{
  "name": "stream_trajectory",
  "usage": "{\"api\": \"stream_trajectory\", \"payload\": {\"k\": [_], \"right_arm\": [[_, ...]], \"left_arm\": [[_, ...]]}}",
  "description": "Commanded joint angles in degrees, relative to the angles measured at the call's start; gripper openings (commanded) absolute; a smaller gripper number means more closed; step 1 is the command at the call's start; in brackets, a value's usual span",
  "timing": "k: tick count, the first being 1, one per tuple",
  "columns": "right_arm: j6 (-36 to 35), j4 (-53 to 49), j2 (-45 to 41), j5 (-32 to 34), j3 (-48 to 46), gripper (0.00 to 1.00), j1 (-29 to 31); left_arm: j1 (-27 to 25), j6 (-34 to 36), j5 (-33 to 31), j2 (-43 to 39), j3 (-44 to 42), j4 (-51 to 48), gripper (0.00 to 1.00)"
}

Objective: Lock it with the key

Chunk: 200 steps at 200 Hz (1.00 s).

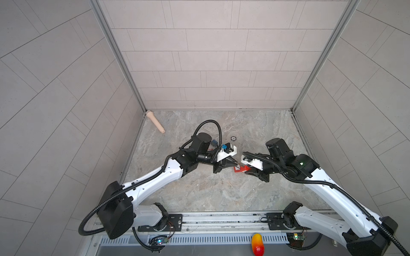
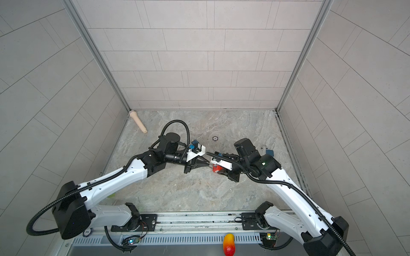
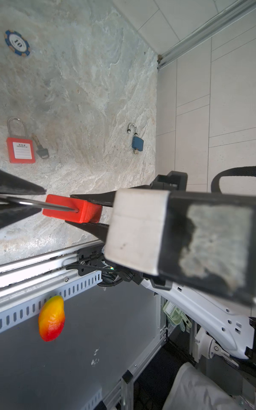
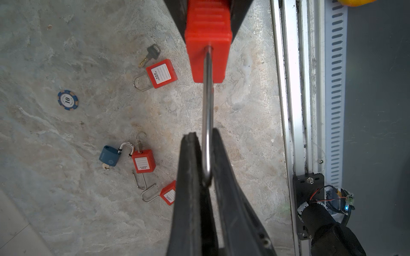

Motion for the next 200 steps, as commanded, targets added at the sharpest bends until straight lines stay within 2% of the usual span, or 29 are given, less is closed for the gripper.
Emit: {"api": "stream_trajectory", "payload": {"k": [1, 35, 80, 105, 151, 200], "right_arm": [[0.01, -0.78, -1.01, -1.12, 0.26, 0.14, -0.13], [0.05, -0.66, -0.92, -1.34, 0.43, 0.13, -0.15], [0.02, -0.94, -0.57, -1.2, 1.12, 0.13, -0.17], [0.02, -0.89, -0.46, -1.85, 1.11, 0.13, -0.13], [-0.01, -0.45, -0.2, -2.13, 1.12, 0.11, -0.15], [-0.41, 0.99, 0.04, -2.5, 0.91, 0.08, -0.09]], "left_arm": [[-0.35, 3.32, -0.28, -0.33, 3.01, -2.44, 0.14], [-0.28, 4.29, -0.66, -0.22, 3.28, -4.16, 0.19], [-0.59, 8.16, -1.79, 0.98, 5.81, -10.89, 0.16], [-0.84, 9.17, -2.74, 1.33, 6.39, -12.48, 0.21], [-1.27, 9.12, -1.79, 1.86, 6.48, -12.74, 0.0], [-1.88, 8.65, -0.24, 2.9, 7.15, -12.7, 0.0]]}}
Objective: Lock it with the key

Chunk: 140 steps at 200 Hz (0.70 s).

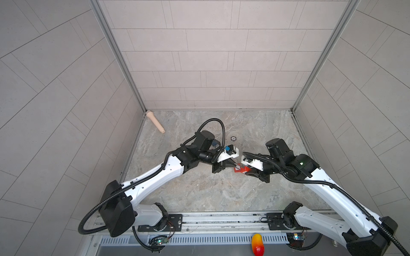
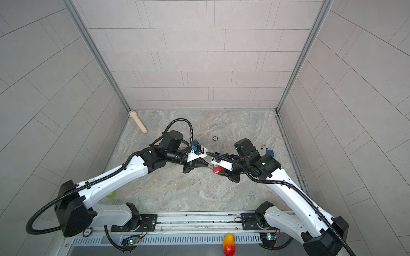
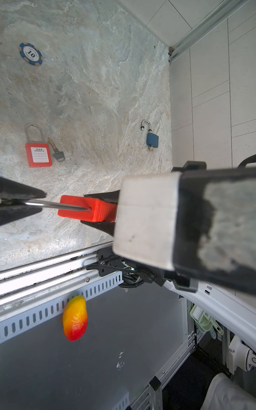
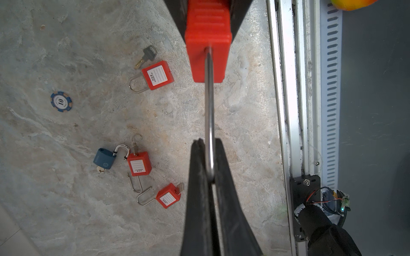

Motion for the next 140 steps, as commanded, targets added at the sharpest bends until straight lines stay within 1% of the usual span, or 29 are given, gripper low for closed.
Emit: {"api": "stream_trajectory", "payload": {"k": [1, 47, 82, 89, 116, 140], "right_arm": [[-0.23, 2.02, -0.01, -1.88, 0.89, 0.07, -0.03], [-0.17, 6.69, -0.88, -2.26, -0.72, 0.05, 0.09], [-0.34, 8.84, -0.79, -1.13, -2.22, 0.02, 0.04], [-0.5, 9.17, -0.75, -0.75, -2.35, 0.01, 0.09], [-1.33, 9.89, -1.39, 2.89, -3.41, 0.0, 0.14], [-2.6, 11.27, -1.8, 3.87, -4.32, 0.0, 0.13]], "left_arm": [[-0.88, 1.17, 1.89, 1.3, 1.83, -0.4, 0.0], [-2.18, -1.02, 3.21, 3.33, 2.59, 0.93, 0.0], [-2.82, -2.37, 2.66, 3.94, 2.2, 2.61, 0.0], [-2.83, -2.71, 2.38, 3.97, 2.2, 2.61, 0.0], [-2.65, -4.45, 1.3, 3.96, 2.2, 2.76, 0.0], [-2.63, -4.69, 1.93, 4.8, 2.49, 2.7, 0.0]]}}
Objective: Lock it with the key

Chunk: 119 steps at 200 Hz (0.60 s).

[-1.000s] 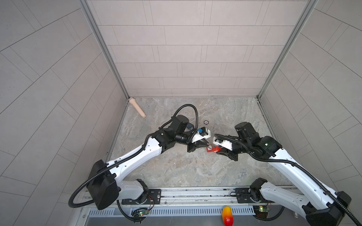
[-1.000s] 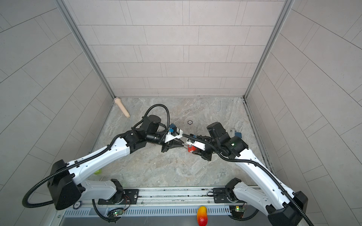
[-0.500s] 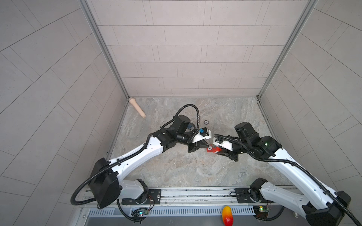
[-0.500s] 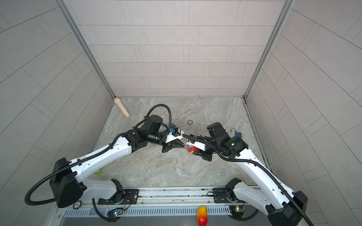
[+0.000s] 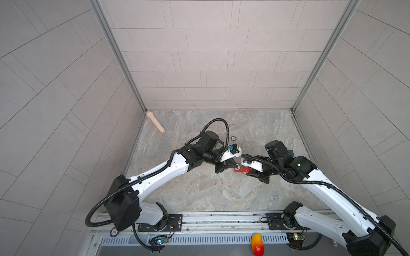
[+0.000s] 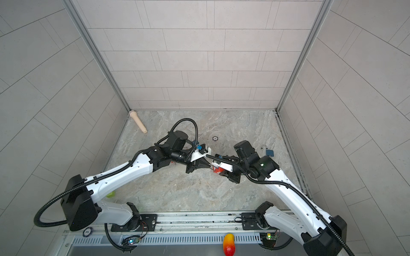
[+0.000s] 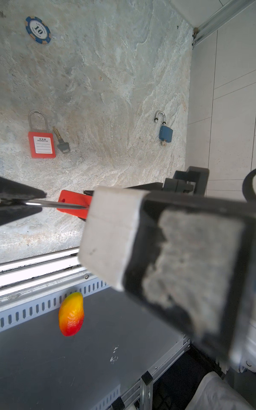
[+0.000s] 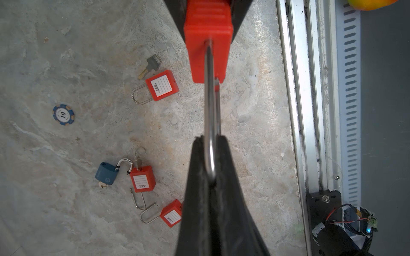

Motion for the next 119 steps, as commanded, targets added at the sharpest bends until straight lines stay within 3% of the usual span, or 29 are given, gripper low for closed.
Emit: {"api": "stream_trajectory", "payload": {"k": [1, 119], "right_arm": [[-1.18, 7.69, -1.02, 0.23, -0.1, 0.0, 0.33], [5.0, 5.19, 2.62, -11.49, 4.65, 0.0, 0.06]], "left_arm": [[-1.52, -0.91, 3.1, 1.27, 1.38, 2.81, 0.0], [-1.96, 4.77, 0.06, -1.06, -1.27, 4.91, 0.0]]}}
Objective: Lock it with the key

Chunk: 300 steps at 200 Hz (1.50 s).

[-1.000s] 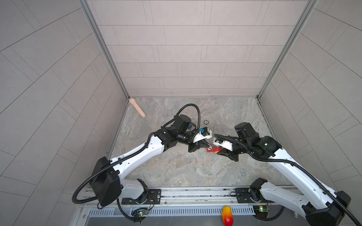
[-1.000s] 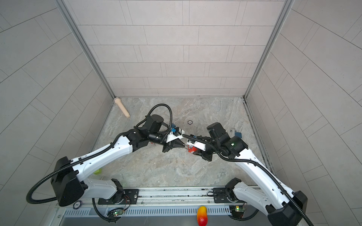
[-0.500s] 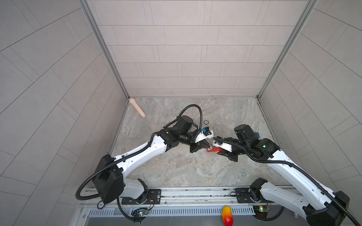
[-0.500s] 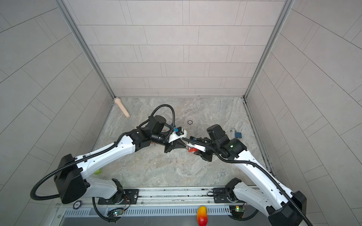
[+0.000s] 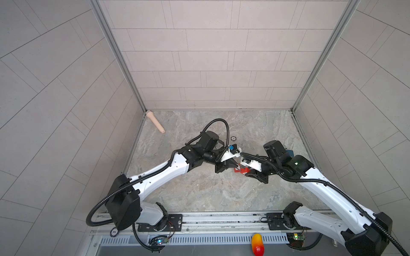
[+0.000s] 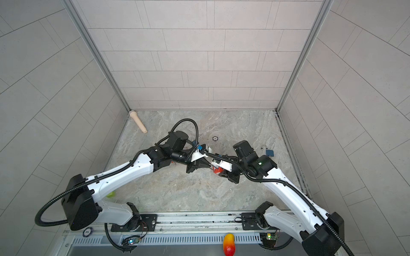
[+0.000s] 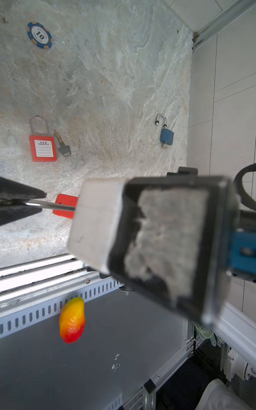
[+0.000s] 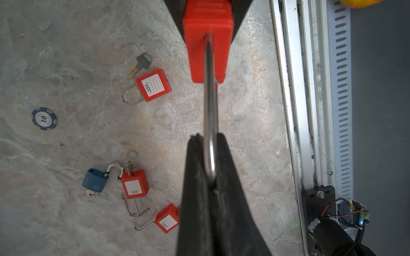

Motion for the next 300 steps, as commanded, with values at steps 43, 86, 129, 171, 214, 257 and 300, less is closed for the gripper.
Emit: {"api": "stream_trajectory", "payload": {"k": [43, 86, 129, 171, 214, 257, 300], "right_arm": [[-1.14, 2.44, 3.48, -11.69, 9.34, 0.0, -2.45], [-4.35, 4.0, 4.05, -10.58, 9.77, 0.0, -2.68], [-2.54, 14.32, 1.21, -7.8, 4.77, 0.0, -2.36], [-0.95, 15.8, 1.76, -7.27, 4.95, 0.0, -1.83], [1.05, 14.63, 3.08, -9.46, 5.27, 0.0, -1.35], [4.6, 14.04, 2.94, -12.26, 5.85, 0.0, -1.38], [2.35, 7.47, 0.37, -7.79, 6.23, 0.21, -1.52]], "left_arm": [[-1.95, 5.86, -1.97, -3.33, -0.99, 1.89, 0.0], [-1.95, -1.18, 3.61, -1.19, -0.85, 4.72, 0.0], [-1.76, -4.77, 6.75, 0.01, -1.1, 4.72, 0.0], [-0.62, -7.48, 8.02, 0.72, -2.16, 7.31, 0.0], [-0.63, -6.68, 6.79, 1.44, -1.45, 6.71, 0.0], [-0.8, -6.47, 5.53, 0.85, -1.5, 7.38, 0.0], [1.64, -11.15, 6.73, -2.03, -2.71, 12.26, 0.0]]}}
